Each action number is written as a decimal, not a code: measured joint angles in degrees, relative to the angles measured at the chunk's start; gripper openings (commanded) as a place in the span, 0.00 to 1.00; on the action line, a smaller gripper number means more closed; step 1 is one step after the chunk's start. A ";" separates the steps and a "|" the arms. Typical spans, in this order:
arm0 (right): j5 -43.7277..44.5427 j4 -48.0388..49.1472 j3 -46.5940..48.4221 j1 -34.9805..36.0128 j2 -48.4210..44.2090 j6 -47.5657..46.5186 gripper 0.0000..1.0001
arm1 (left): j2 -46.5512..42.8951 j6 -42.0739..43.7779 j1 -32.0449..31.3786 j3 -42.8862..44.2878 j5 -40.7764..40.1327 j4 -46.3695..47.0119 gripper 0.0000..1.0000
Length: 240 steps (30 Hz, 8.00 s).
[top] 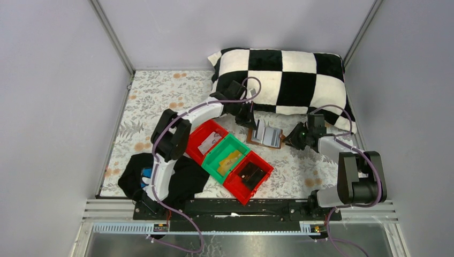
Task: Take the credit cards out of the card holder
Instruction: Remove the credit card from the card holder, then place the credit card in the storage box, then remove the credit card from the card holder.
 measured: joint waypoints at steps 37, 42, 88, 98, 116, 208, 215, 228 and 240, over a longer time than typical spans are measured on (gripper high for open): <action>-0.46 -2.71 2.47 0.00 -1.97 -0.50 0.32 | -27.26 16.31 -4.04 -10.78 -58.51 -35.45 0.00; -0.48 -2.71 2.47 0.00 -1.97 -0.52 0.32 | -24.68 15.45 -6.86 -13.60 -59.14 -33.94 0.00; -6.73 -2.10 6.69 0.90 2.05 -1.79 0.33 | -9.97 3.41 -10.60 2.12 -22.56 -7.78 0.48; -8.70 1.18 6.86 2.95 6.67 -1.60 0.35 | -3.37 0.61 -6.64 -0.76 -13.14 -1.22 0.47; -7.02 4.22 4.81 3.45 7.17 -0.85 0.37 | 1.53 0.04 -3.21 -3.32 -9.40 1.75 0.47; -13.57 16.20 2.38 4.79 7.41 7.45 0.37 | 1.14 1.27 -3.37 -4.04 -6.78 4.83 0.64; -14.14 17.18 4.26 6.51 8.81 8.24 0.37 | -1.51 1.55 -3.10 -4.02 -7.26 2.82 0.65; -14.23 20.90 10.03 11.93 15.32 11.89 0.37 | -9.70 -0.07 -0.52 -3.06 -8.59 2.49 0.66; -15.52 24.44 18.16 15.72 22.73 15.19 0.37 | -11.87 -1.16 1.49 -3.10 -9.40 2.51 0.66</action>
